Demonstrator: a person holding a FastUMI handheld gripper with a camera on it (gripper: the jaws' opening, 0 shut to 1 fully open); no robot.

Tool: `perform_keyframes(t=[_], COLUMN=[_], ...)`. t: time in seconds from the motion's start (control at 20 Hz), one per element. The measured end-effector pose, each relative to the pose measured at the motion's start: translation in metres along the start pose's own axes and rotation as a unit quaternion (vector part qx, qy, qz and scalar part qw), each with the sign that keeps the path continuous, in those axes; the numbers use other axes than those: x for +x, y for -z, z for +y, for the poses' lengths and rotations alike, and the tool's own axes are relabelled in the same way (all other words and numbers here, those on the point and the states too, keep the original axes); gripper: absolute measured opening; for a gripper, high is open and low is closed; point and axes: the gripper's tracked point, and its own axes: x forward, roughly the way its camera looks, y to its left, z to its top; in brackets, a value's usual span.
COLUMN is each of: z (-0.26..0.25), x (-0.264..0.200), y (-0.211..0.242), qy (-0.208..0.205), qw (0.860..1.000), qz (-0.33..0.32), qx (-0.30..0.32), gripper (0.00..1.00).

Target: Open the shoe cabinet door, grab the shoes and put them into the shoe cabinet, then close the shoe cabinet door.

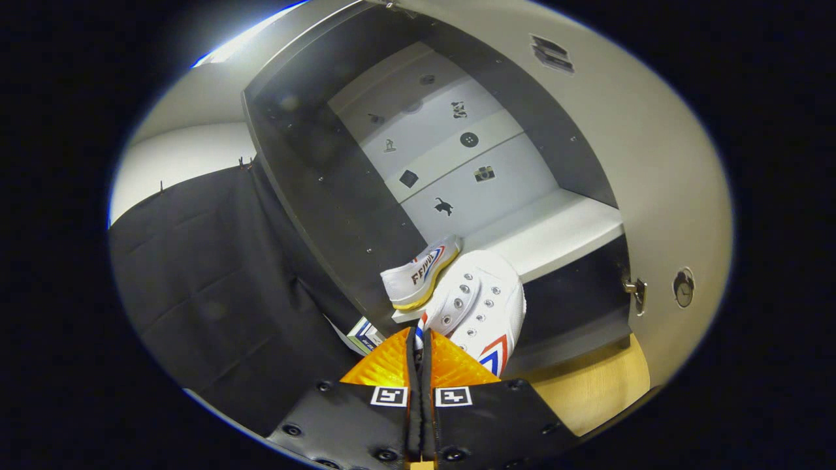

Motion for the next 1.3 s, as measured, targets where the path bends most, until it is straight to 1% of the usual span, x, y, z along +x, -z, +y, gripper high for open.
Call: perform_keyframes(t=[0.15,0.25,0.45,0.55,0.7,0.8,0.9,1.0,1.1,1.15,1.3], z=[0.006,0.006,0.013,0.009,-0.006,-0.016,-0.018,-0.022,-0.026,-0.029,-0.037], x=[0.005,0.002,0.006,0.011,0.037,0.052,0.069,0.093,0.116,0.126,0.147], y=[0.003,0.0,-0.022,-0.032,-0.055,-0.073,-0.083,-0.079,-0.068,-0.068,-0.081], qy=[0.005,0.012,0.002,0.007,0.029,0.041,0.042,0.045,0.048,0.054,0.077], qw=[1.0,1.0,0.999,0.999,0.997,0.994,0.993,0.994,0.996,0.996,0.991], qz=[0.0,-0.012,-0.041,-0.05,-0.069,-0.085,-0.088,-0.071,-0.048,-0.046,-0.06], qx=[-0.008,-0.015,-0.017,-0.021,-0.03,-0.048,-0.064,-0.07,-0.053,-0.054,-0.088], gripper=[0.01,0.02,0.01,0.01,0.01,0.01,0.01,0.01,0.01,0.01,0.01])
